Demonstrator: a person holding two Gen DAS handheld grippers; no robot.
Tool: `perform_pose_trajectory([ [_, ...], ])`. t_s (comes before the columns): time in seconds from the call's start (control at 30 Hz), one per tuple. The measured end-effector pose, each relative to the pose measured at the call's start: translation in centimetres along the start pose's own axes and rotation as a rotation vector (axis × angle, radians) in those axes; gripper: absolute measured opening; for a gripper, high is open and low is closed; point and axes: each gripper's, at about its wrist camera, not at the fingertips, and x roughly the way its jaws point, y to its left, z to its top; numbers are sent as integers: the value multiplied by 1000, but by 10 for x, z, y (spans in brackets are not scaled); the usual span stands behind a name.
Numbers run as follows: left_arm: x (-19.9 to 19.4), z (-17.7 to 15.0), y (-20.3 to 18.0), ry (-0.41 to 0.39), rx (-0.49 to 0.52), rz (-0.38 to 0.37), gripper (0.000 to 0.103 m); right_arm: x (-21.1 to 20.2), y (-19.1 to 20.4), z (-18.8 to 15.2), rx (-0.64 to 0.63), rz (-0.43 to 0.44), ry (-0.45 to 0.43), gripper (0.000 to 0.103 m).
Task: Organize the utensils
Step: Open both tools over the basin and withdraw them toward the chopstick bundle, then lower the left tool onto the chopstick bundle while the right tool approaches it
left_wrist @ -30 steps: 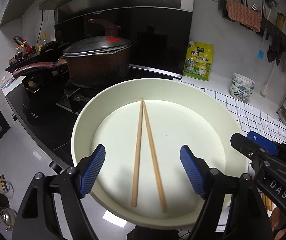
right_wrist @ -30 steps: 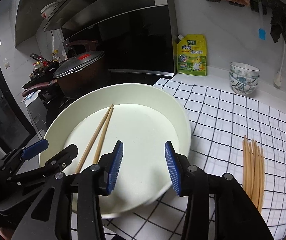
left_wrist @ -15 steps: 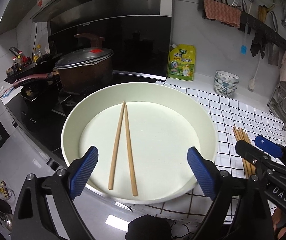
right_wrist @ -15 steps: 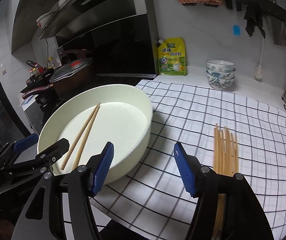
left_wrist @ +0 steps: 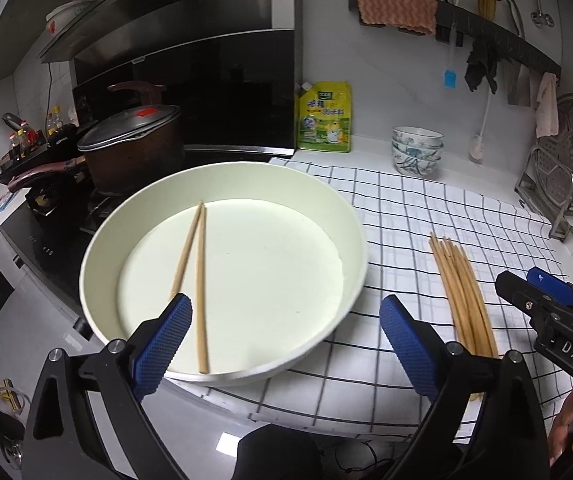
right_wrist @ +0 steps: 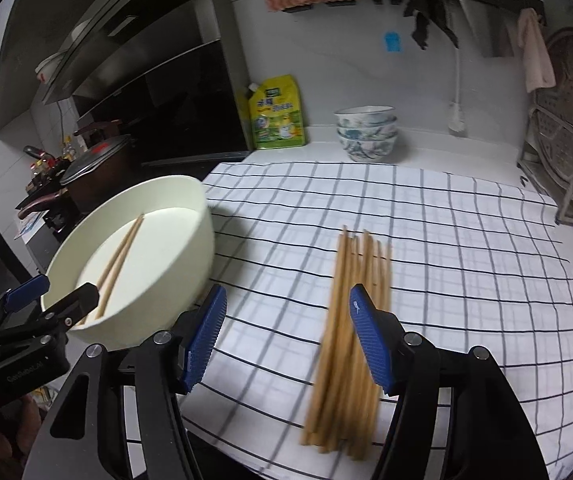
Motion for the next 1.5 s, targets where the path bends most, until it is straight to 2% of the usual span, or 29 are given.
perform_pose_trajectory([
  [0.17,1,-4,-20,0,15,-26,95,1,-30,-9,20,-56,28,65],
  [0.5,11,-17,-39,22,2,-46,96,31,-67,-30,25,-150,138,65],
  [0.73,17,-22,-50,37,-17,-69,97,55,-77,-33,19,-187,201,65],
  [0.97,27,-20,-75,57,25,-94,97,66,-79,-31,-5,-227,206,65],
  [1.2,40,-22,-91,70,46,-69,97,69,-85,-36,-1,-190,234,65],
  [1.5,49,-31,-94,85,42,-31,97,68,-88,-38,6,-141,249,65],
])
